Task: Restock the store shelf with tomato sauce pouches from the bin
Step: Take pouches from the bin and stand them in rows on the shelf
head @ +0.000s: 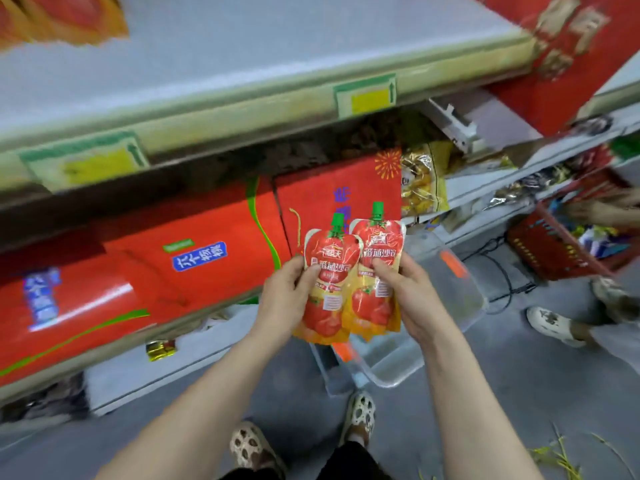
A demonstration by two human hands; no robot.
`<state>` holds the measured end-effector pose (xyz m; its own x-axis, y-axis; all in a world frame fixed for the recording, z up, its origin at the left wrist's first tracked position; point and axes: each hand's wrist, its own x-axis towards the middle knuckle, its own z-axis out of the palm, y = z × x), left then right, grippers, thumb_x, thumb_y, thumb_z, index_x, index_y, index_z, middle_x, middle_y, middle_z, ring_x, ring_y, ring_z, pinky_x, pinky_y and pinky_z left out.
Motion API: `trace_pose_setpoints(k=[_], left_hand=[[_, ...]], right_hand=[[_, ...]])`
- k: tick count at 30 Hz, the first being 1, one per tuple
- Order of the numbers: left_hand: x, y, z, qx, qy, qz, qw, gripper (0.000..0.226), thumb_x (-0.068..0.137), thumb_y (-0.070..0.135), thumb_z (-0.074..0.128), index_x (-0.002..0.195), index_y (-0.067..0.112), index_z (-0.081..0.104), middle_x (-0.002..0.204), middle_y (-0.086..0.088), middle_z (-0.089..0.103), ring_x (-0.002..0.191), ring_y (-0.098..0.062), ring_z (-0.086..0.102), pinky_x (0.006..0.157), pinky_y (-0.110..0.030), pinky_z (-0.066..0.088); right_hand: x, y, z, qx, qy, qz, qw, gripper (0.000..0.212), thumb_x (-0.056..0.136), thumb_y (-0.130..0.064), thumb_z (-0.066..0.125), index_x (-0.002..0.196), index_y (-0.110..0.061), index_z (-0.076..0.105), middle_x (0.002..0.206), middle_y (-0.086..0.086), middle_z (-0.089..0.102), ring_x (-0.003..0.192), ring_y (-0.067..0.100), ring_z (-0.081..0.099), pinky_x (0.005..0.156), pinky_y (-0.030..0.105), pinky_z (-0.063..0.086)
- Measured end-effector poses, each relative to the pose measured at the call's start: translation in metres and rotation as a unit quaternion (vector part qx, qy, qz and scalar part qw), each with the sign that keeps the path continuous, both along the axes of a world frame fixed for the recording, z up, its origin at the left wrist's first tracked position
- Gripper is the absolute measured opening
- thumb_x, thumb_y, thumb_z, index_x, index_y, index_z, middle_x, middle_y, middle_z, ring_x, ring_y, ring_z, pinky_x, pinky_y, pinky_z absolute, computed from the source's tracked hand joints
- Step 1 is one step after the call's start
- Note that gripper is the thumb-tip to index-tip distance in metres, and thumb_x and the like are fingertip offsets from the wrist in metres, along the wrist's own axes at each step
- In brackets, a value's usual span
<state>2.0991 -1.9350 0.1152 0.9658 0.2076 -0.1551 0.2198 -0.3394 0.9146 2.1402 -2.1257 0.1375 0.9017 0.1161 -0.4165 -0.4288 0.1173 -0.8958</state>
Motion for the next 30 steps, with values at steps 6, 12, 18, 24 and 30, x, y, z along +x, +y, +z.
trace_pose_setpoints(k=[6, 12, 18, 24, 30], left_hand=[[-0.024, 0.073, 0.086, -0.057, -0.077, 0.043, 0.995, 0.009, 0.094, 0.024, 0.06, 0.086, 0.021, 0.061, 0.076, 0.004, 0.075, 0.072, -0.01, 0.071, 0.069, -0.038, 0.056], [-0.039, 0.136, 0.17, -0.083, -0.183, 0.088, 0.976, 0.012, 0.096, 0.024, 0.057, 0.1, 0.014, 0.062, 0.086, -0.004, 0.076, 0.081, -0.018, 0.074, 0.079, -0.043, 0.058], [-0.027, 0.188, 0.226, -0.085, -0.262, 0.166, 0.947, 0.012, 0.096, 0.026, 0.057, 0.092, 0.015, 0.059, 0.082, -0.005, 0.076, 0.081, -0.019, 0.073, 0.079, -0.048, 0.058], [0.009, 0.233, 0.248, -0.051, -0.305, 0.223, 0.925, 0.012, 0.092, 0.035, 0.058, 0.084, 0.026, 0.059, 0.089, -0.003, 0.075, 0.09, -0.021, 0.072, 0.085, -0.053, 0.055], [0.057, 0.253, 0.251, -0.016, -0.286, 0.255, 0.923, 0.02, 0.095, 0.031, 0.057, 0.085, 0.014, 0.058, 0.08, -0.005, 0.074, 0.085, -0.022, 0.071, 0.081, -0.053, 0.056]], right_hand=[[-0.011, 0.066, 0.075, 0.006, -0.12, 0.022, 0.993, 0.028, 0.095, -0.015, 0.061, 0.122, -0.012, 0.056, 0.111, 0.009, 0.073, 0.098, 0.025, 0.071, 0.081, 0.041, 0.059], [-0.006, 0.123, 0.151, 0.017, -0.215, 0.053, 0.975, 0.024, 0.096, -0.02, 0.059, 0.118, -0.011, 0.059, 0.101, 0.007, 0.076, 0.085, 0.021, 0.073, 0.071, 0.038, 0.059], [0.03, 0.173, 0.228, 0.021, -0.33, 0.079, 0.94, 0.013, 0.093, -0.01, 0.063, 0.106, -0.006, 0.061, 0.088, 0.004, 0.072, 0.076, 0.013, 0.069, 0.07, 0.028, 0.058], [0.106, 0.218, 0.268, -0.032, -0.38, 0.081, 0.921, 0.008, 0.089, -0.011, 0.069, 0.095, -0.015, 0.066, 0.083, -0.002, 0.069, 0.069, 0.002, 0.067, 0.061, 0.017, 0.052], [0.209, 0.258, 0.257, -0.042, -0.294, 0.094, 0.95, 0.008, 0.093, -0.014, 0.065, 0.096, -0.02, 0.06, 0.088, -0.002, 0.064, 0.074, 0.006, 0.065, 0.06, 0.021, 0.051]])
